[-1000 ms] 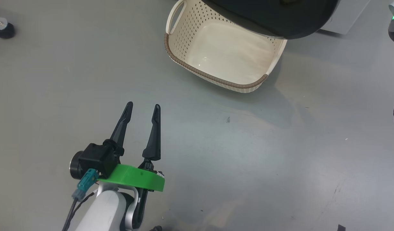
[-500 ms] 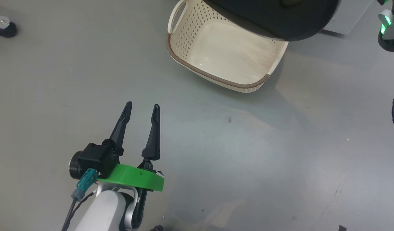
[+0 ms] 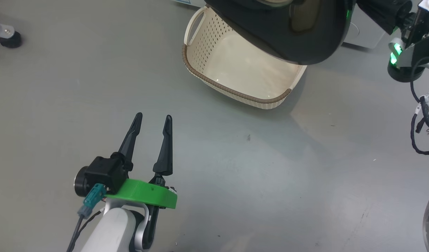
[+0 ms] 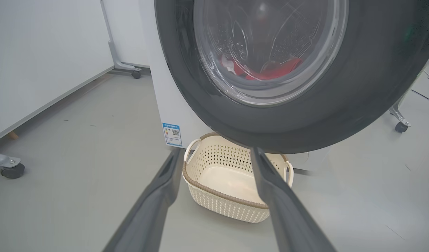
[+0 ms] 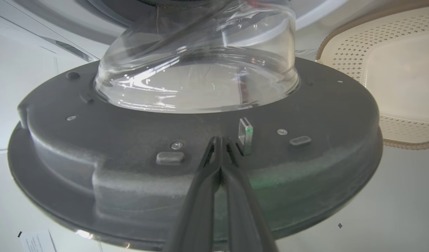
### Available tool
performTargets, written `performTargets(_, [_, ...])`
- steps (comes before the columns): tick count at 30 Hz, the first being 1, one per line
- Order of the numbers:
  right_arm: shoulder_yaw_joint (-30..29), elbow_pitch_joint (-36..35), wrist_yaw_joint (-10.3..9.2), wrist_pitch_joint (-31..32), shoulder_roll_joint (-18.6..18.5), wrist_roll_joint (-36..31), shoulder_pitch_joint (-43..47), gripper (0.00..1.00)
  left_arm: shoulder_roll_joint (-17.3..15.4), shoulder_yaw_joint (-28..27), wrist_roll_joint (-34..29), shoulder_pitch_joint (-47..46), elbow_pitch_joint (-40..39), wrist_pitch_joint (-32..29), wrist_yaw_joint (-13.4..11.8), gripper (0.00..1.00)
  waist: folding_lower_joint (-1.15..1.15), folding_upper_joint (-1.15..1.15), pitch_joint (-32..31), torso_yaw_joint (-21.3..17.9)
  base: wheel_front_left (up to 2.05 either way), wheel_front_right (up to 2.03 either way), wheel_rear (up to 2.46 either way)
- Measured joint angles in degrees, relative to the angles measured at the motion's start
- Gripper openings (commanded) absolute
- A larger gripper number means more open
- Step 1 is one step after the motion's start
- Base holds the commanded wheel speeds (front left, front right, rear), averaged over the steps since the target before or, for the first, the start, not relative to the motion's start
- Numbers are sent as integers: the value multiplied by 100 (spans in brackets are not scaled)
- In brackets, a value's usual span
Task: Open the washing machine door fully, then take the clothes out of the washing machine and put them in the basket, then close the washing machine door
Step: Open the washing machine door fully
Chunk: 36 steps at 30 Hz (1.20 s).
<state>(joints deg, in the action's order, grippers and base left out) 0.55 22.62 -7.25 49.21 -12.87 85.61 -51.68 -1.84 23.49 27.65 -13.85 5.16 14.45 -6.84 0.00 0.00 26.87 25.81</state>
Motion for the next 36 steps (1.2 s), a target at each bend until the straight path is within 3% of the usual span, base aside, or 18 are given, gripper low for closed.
performTargets(19, [345, 314, 0, 267, 711, 259, 409, 0, -1, -2, -122, 9, 58, 0, 0, 100, 0, 0, -414, -46, 0, 0, 0])
performTargets(36, [734, 392, 0, 277, 845, 556, 632, 0, -1, 31, -122, 23, 45, 0, 0, 100, 0, 0, -450, -51, 0, 0, 0])
